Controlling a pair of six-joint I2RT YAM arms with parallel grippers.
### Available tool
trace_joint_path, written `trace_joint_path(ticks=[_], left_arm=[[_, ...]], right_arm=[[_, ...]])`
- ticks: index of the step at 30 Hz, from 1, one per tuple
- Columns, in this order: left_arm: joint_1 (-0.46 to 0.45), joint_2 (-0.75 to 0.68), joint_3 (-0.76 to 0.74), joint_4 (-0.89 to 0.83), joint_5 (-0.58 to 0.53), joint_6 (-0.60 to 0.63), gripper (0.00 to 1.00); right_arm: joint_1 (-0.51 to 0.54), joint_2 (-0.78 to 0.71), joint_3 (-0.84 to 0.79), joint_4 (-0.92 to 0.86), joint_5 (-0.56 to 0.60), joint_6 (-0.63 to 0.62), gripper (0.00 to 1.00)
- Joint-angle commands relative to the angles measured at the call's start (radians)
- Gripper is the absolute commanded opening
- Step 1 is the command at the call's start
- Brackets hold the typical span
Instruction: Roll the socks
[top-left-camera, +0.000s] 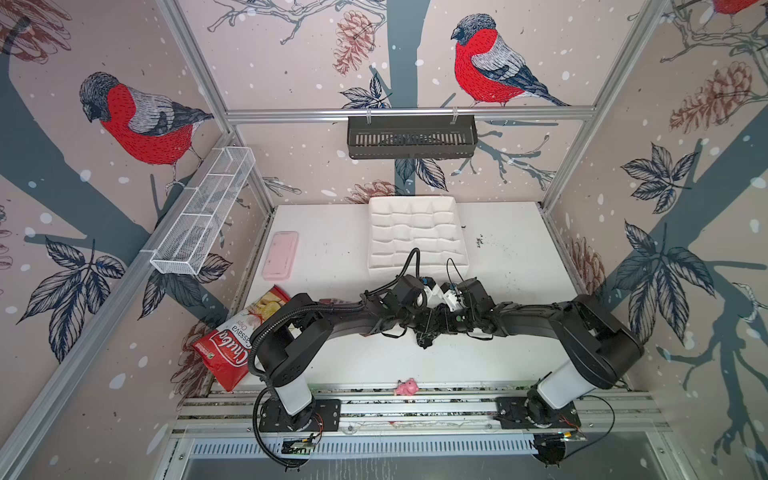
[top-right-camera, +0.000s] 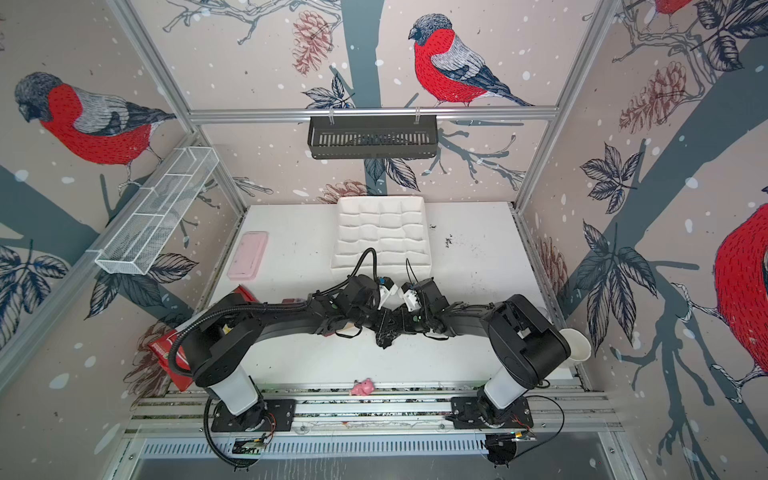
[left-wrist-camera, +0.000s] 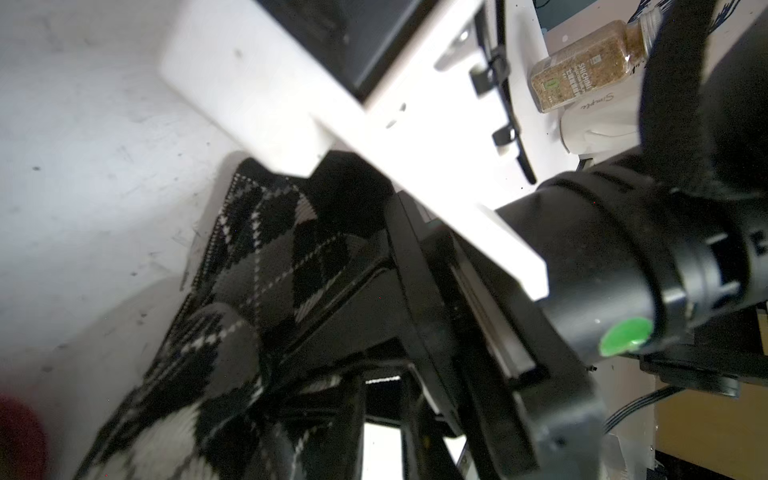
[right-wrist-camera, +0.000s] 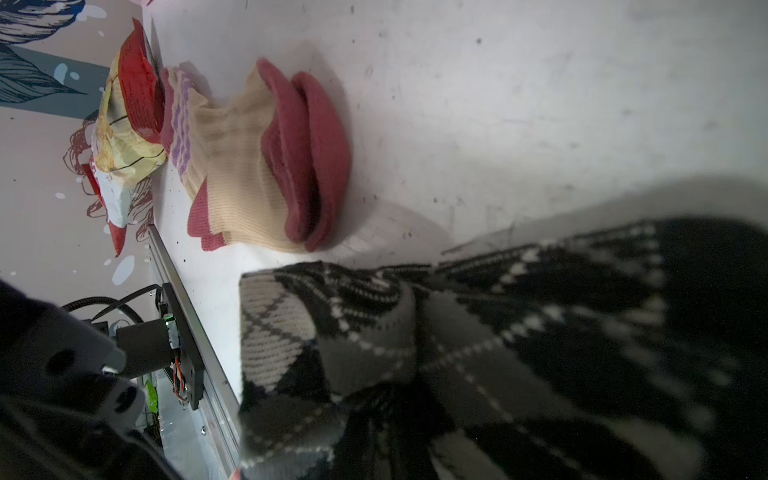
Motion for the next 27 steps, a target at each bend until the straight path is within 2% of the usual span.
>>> trace_joint_path(ticks=[1,5,7,9,11,17,21,24,27], left_arm=[[0.016,0.010,-0.014,0.077,0.024,0.010,0.17],[0.039,-0.062,-0.034,0.035,-0.010,0.034,0.19],[0.056,-0.126,-0.044,-0.023,-0.055,0.064,0.25],[0.075,-0.173,-0.045,-0.096,-0.096,0.094,0.30],[0.092,-0.201,-0.046,-0.163,-0.129,0.122,0.30],[0.104,-0.257,-0.101,-0.198,-0.094,0.113,0.21],[0.102,-0.278,-0.189,-0.140,-0.067,0.063,0.17],[0.099,-0.270,-0.234,-0.080,-0.056,0.032,0.16],[0.099,-0.266,-0.235,-0.058,-0.058,0.029,0.16]], right_arm=[[0.013,0.011,0.004,-0.114,-0.002,0.020,0.05],[0.014,0.016,0.004,-0.140,0.031,0.010,0.04],[0.012,0.015,0.004,-0.154,0.051,0.008,0.05],[0.013,0.005,0.004,-0.156,0.051,0.006,0.14],[0.013,-0.018,0.005,-0.149,0.044,0.010,0.16],[0.012,-0.093,0.029,-0.181,0.035,0.000,0.13],[0.009,-0.130,0.053,-0.235,0.075,-0.032,0.06],[0.009,-0.151,0.078,-0.292,0.132,-0.063,0.04],[0.012,-0.180,0.091,-0.323,0.140,-0.077,0.03]])
